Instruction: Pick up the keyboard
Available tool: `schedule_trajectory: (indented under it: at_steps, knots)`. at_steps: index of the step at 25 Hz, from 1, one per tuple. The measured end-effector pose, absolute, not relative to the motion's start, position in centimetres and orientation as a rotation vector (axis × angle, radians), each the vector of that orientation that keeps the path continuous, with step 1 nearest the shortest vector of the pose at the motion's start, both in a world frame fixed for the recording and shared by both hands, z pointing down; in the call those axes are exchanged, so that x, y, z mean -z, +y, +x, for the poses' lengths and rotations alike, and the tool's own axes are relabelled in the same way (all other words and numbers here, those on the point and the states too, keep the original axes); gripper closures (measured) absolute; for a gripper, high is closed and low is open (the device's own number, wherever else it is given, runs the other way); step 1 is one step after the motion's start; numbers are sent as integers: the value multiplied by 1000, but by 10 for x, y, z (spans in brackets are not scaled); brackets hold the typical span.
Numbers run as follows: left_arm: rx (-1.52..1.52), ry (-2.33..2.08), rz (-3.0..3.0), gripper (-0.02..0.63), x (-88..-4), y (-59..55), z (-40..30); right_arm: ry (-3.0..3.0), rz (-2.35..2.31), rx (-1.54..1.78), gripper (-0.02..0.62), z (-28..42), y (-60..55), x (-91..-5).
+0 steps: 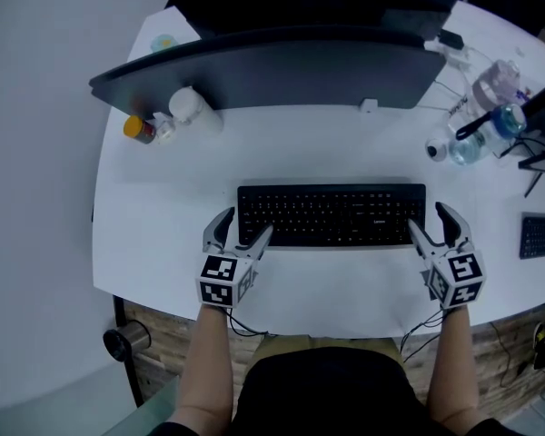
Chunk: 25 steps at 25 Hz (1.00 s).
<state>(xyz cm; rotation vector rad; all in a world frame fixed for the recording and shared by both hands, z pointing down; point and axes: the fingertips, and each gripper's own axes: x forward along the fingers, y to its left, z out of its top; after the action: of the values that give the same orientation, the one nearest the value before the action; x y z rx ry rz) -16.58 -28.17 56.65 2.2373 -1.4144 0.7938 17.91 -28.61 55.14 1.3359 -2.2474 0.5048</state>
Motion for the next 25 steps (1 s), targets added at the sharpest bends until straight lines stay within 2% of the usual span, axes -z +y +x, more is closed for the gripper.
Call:
schedule_trajectory:
  at_steps: [25]
  knots:
    - [-847,-1295,2054,233,-621,-280,-188,-2149,1305,-800,318,194,-288,-618]
